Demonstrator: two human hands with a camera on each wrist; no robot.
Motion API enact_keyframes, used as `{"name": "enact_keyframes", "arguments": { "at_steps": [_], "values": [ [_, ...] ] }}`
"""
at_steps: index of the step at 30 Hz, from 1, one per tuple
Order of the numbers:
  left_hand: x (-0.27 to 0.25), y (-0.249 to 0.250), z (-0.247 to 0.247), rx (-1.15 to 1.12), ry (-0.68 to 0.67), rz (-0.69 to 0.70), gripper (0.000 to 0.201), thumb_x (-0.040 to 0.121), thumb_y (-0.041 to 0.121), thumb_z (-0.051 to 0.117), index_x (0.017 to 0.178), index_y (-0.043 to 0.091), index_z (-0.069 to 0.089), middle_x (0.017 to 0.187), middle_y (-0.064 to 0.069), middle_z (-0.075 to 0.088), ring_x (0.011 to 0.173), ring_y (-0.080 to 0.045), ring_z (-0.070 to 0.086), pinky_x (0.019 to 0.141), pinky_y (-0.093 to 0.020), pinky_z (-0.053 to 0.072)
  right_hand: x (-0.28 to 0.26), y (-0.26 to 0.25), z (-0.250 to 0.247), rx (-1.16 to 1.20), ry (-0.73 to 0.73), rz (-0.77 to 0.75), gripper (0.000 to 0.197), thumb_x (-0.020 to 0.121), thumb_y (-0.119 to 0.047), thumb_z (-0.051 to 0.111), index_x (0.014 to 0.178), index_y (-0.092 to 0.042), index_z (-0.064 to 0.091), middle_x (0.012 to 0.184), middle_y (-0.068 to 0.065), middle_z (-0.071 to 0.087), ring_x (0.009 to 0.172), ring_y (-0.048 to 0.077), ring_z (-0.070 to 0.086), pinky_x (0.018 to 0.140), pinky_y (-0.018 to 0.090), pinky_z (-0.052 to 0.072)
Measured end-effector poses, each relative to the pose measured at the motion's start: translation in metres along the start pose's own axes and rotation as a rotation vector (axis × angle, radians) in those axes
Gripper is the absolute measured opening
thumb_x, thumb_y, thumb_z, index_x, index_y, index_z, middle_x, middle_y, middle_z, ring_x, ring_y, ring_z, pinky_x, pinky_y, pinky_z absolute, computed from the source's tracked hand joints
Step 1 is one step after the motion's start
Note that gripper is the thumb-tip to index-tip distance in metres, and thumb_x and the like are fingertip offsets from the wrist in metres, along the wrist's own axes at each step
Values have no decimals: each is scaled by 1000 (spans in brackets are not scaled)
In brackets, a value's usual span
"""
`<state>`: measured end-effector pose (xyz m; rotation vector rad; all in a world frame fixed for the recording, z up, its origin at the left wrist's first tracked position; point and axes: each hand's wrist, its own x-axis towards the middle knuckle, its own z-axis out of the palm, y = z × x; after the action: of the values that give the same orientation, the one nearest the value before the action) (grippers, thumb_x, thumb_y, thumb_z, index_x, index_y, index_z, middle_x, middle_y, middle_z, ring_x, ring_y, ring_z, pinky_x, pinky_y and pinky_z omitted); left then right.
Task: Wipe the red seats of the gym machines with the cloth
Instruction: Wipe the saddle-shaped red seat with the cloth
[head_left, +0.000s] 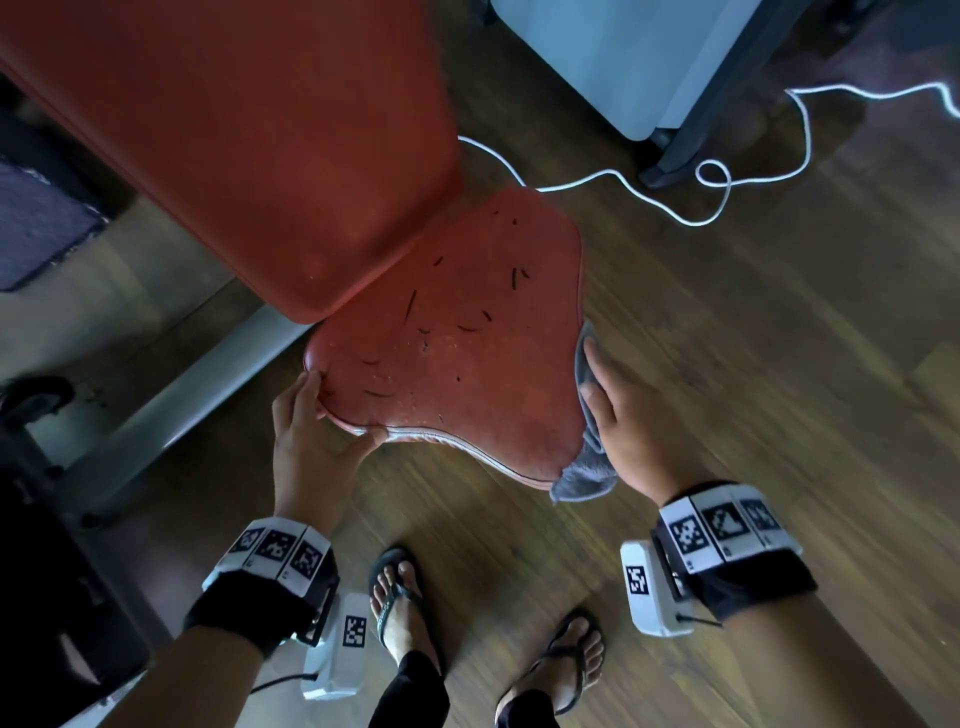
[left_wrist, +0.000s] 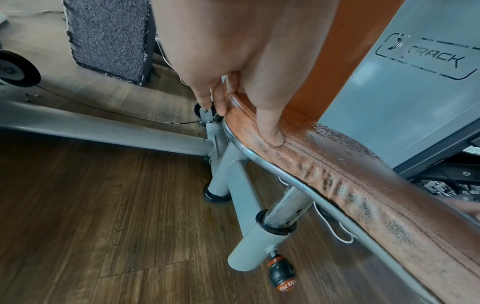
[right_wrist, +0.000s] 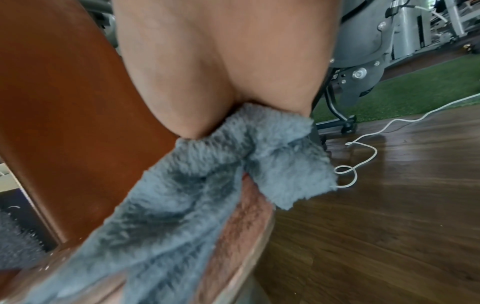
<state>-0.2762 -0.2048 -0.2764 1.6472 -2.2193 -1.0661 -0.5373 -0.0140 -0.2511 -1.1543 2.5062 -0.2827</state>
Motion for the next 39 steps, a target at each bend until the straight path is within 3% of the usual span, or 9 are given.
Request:
{"name": "enact_keyframes", "arguments": {
  "at_steps": [3,8,16,20,23,27,31,34,39],
  "values": [
    [0,1,0,8,0,-1,102,66,27,88,150,13,32,145,0,33,126,-18,49,108,-37,40,30,-3,-8,-175,1,-52,59,97,-46,15,148,-22,35,121,22,62,106,40,61,96,49,46],
    [0,1,-1,19,-15,7,103,65,27,88,150,16,31,144,1,33,127,-21,49,109,-45,41,81,-5,-15,58,-64,24,58,102,-34,36,153,-13,19,153,17,31,138,33,34,113,42,28],
    [-1,6,-1,-1,7,-13,101,65,24,89,149,14,33,143,0,35,126,-21,49,109,-41,40,62,-10,-23,121,-266,-63,59,102,-27,36,155,-18,12,144,20,43,127,37,47,103,43,40],
    [-1,5,-2,17,3,-10,101,65,26,89,149,14,34,143,0,36,126,-21,49,109,-42,40,86,-12,-15,-246,-155,-81,68,101,-42,37,154,-15,4,156,22,18,136,35,37,109,41,36],
    [-1,5,-3,30,-2,-8,103,64,27,89,150,16,34,143,0,35,127,-22,49,109,-44,41,78,-15,-16,-342,-12,-201,80,89,-42,62,150,-5,26,150,29,30,130,38,45,103,43,44],
    [-2,11,-3,22,6,-29,102,65,24,89,150,14,33,144,0,35,126,-18,48,108,-35,38,70,-3,-1,-242,-91,-145,69,100,-41,38,154,-14,5,155,25,21,138,39,33,112,46,31],
    [-4,10,-3,5,7,-16,102,65,24,89,149,15,33,143,1,36,118,-12,50,104,-29,39,95,-2,-2,-240,-175,-127,77,100,-36,34,146,-7,-22,153,36,4,135,43,35,109,46,34],
    [-4,10,-3,-5,6,-12,102,65,25,89,149,15,33,143,2,36,118,-10,50,104,-31,40,126,-4,-20,-218,-67,-94,64,102,-38,31,155,-13,3,160,16,8,146,33,13,119,43,12],
    [-5,5,-1,-44,19,0,102,65,23,89,149,17,33,142,5,37,119,-9,50,105,-32,40,173,2,-26,-196,-54,-168,59,101,-38,38,153,-20,16,159,6,19,145,26,18,119,40,13]
  ]
}}
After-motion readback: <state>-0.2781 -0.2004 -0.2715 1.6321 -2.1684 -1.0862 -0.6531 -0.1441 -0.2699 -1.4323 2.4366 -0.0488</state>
